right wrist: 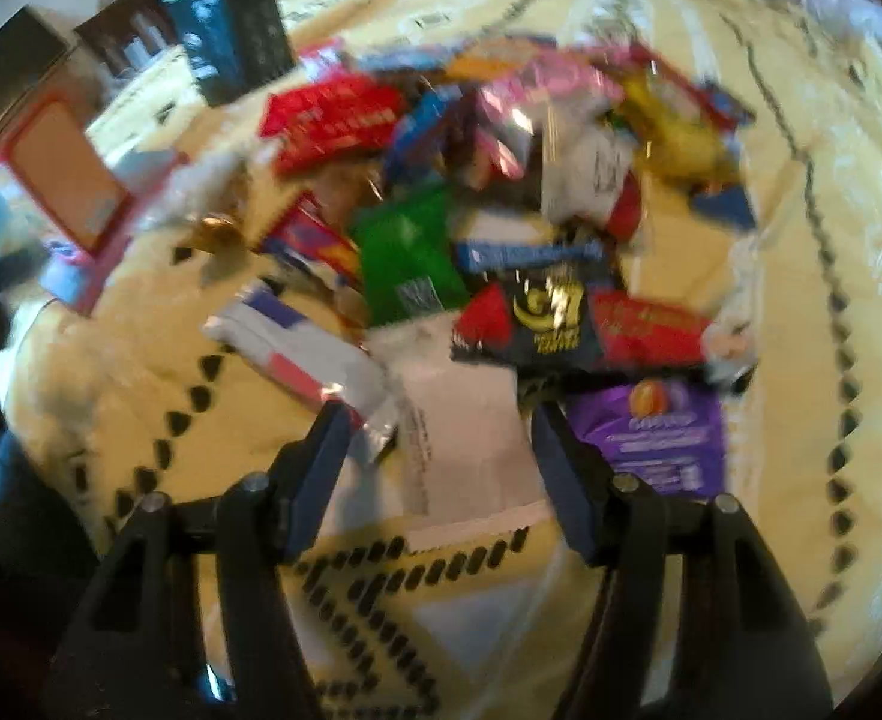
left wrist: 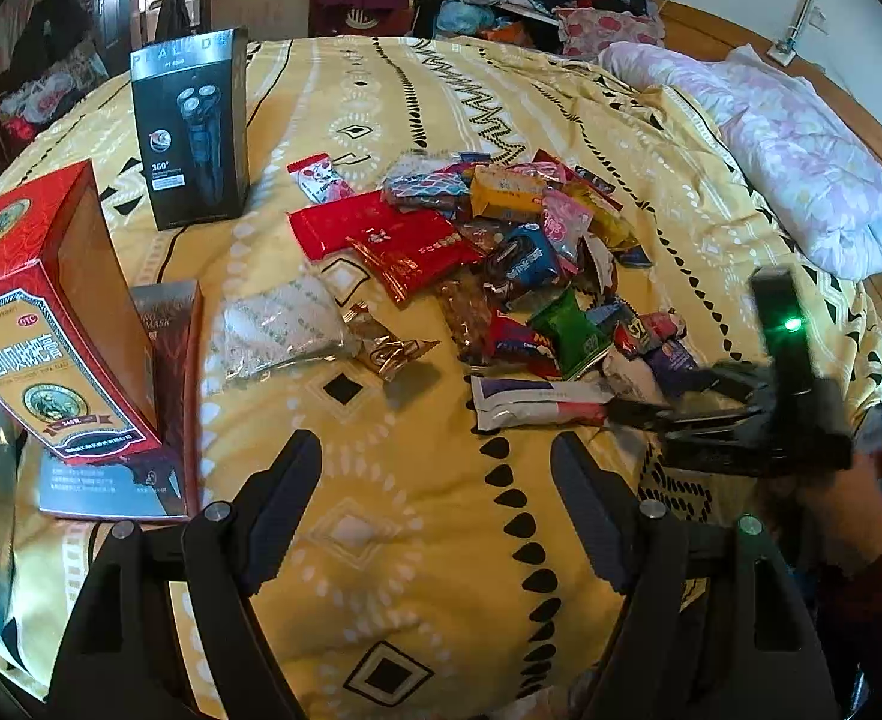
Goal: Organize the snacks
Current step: 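Grasp the white packet with the right tool while the left tool grasps the red-white-blue bar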
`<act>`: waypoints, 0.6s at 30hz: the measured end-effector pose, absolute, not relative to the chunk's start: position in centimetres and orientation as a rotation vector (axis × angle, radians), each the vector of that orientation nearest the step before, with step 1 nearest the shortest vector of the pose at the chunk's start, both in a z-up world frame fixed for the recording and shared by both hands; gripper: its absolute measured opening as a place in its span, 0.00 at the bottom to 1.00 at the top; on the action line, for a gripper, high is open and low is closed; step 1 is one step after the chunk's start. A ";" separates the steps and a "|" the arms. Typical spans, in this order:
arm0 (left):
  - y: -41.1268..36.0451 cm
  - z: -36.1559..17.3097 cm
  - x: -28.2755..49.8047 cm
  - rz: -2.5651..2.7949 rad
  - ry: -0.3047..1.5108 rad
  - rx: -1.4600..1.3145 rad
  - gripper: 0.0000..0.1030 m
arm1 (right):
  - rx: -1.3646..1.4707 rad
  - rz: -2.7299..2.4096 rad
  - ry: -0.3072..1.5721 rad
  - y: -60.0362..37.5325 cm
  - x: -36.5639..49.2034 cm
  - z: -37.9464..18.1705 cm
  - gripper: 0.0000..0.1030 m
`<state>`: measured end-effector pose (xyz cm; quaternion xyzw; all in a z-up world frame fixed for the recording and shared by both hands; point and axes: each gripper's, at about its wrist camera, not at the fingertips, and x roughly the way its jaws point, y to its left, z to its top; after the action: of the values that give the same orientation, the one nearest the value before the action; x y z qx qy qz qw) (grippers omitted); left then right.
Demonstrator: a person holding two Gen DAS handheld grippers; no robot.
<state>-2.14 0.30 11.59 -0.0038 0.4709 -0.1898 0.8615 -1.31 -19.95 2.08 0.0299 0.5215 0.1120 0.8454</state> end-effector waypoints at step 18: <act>1.8 11.6 -2.3 -0.364 1.003 -0.060 0.78 | 0.327 0.448 1.000 -18.7 -0.8 3.9 0.43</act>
<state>-2.31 1.77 11.59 -0.0288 0.4779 -0.1733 0.8607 -0.79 -18.67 3.95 0.1545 0.4731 0.2119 0.8411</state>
